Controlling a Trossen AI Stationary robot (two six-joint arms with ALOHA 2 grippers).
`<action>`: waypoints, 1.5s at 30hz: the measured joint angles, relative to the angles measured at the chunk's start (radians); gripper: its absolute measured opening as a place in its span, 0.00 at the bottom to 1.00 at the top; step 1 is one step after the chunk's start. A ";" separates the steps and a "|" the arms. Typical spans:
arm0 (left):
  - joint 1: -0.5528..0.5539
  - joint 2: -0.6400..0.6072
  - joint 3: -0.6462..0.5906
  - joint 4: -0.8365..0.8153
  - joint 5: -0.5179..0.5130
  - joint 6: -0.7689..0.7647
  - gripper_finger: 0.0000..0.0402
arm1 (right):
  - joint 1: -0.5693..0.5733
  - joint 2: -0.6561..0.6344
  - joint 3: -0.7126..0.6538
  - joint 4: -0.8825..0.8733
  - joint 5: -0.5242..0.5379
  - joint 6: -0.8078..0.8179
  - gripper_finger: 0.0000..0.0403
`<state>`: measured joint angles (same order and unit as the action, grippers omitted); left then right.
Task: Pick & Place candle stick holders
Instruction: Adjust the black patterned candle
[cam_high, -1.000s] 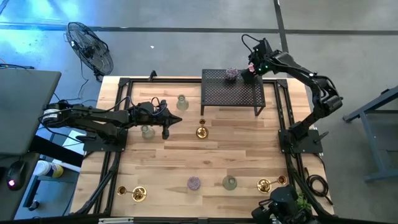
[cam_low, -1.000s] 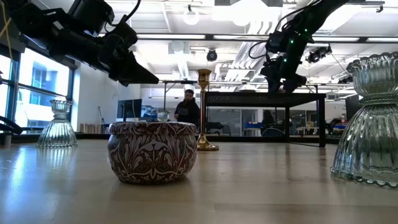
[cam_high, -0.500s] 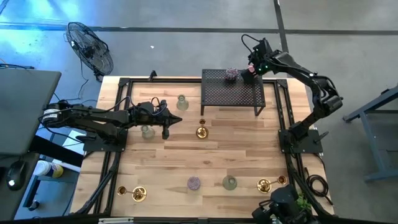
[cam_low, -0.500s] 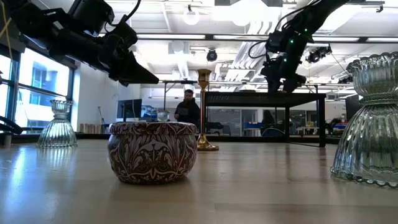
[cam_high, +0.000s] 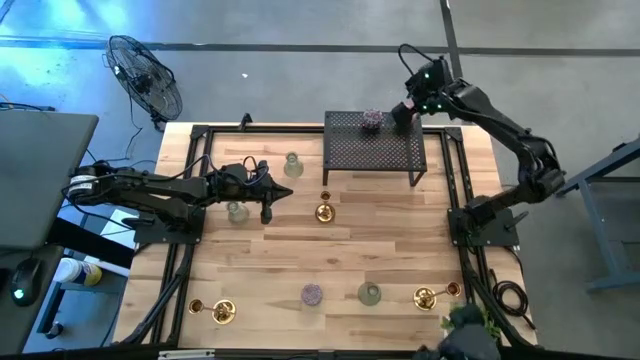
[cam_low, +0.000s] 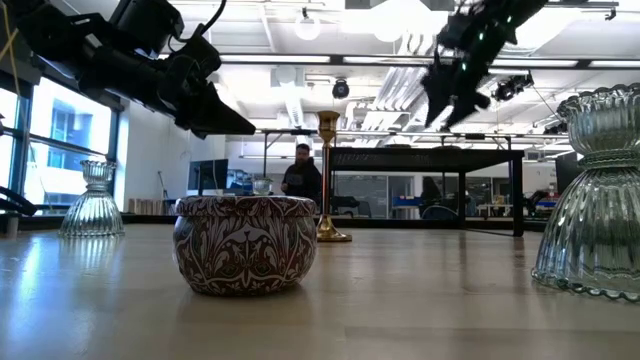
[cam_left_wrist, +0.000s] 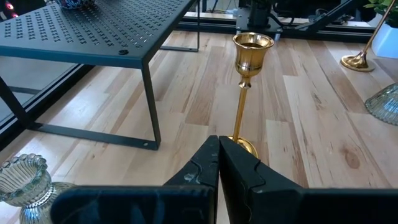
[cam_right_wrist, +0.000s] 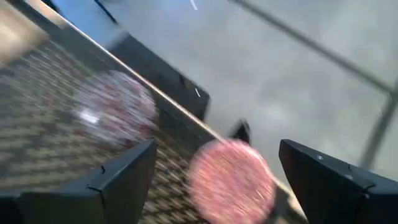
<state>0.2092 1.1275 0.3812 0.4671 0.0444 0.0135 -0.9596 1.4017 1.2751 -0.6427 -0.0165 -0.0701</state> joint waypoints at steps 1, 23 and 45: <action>0.000 0.000 0.000 0.000 0.000 0.000 0.01 | 0.018 -0.020 0.000 0.012 -0.019 -0.002 0.82; 0.000 0.000 0.000 0.000 0.000 0.000 0.01 | 0.377 0.128 -0.036 0.049 0.201 0.070 0.07; 0.000 0.000 0.000 0.000 0.000 0.000 0.01 | 0.315 0.164 -0.036 0.134 0.252 0.061 0.00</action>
<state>0.2092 1.1278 0.3813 0.4675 0.0444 0.0135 -0.6449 1.5658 1.2388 -0.5086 0.2357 -0.0089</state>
